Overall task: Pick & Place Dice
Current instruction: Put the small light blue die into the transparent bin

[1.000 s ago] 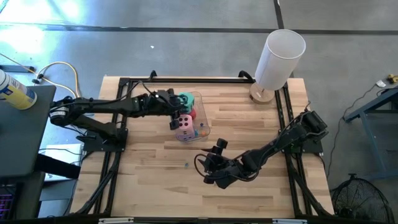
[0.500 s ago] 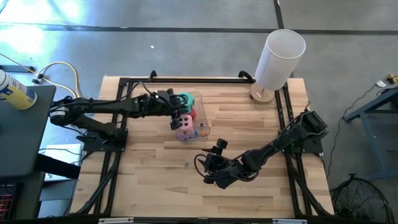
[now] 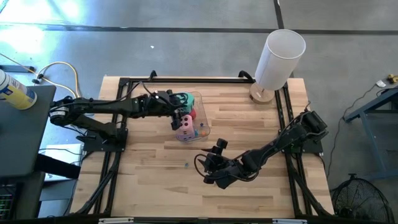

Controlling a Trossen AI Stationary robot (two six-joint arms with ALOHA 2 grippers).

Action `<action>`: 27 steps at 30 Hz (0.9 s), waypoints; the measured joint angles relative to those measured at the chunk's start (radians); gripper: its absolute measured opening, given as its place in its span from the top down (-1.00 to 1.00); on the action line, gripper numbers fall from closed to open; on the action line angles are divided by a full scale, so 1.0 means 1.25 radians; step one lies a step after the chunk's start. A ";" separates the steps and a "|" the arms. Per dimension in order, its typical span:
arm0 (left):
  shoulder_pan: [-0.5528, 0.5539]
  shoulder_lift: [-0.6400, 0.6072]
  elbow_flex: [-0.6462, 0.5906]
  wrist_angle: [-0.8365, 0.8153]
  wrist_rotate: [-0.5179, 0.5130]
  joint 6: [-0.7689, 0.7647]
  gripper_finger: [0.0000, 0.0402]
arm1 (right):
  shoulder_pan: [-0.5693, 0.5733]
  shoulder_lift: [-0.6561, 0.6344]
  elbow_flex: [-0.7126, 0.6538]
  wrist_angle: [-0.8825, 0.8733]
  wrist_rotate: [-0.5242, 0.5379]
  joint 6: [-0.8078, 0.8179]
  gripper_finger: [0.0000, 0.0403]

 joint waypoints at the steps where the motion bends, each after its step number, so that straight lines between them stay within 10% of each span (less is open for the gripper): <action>1: 0.000 0.000 0.000 0.002 0.000 -0.011 0.15 | 0.000 0.000 0.000 0.000 0.000 0.000 0.05; 27: 0.013 -0.007 0.003 -0.025 0.002 -0.026 0.14 | 0.000 0.000 0.000 0.000 -0.003 0.000 0.05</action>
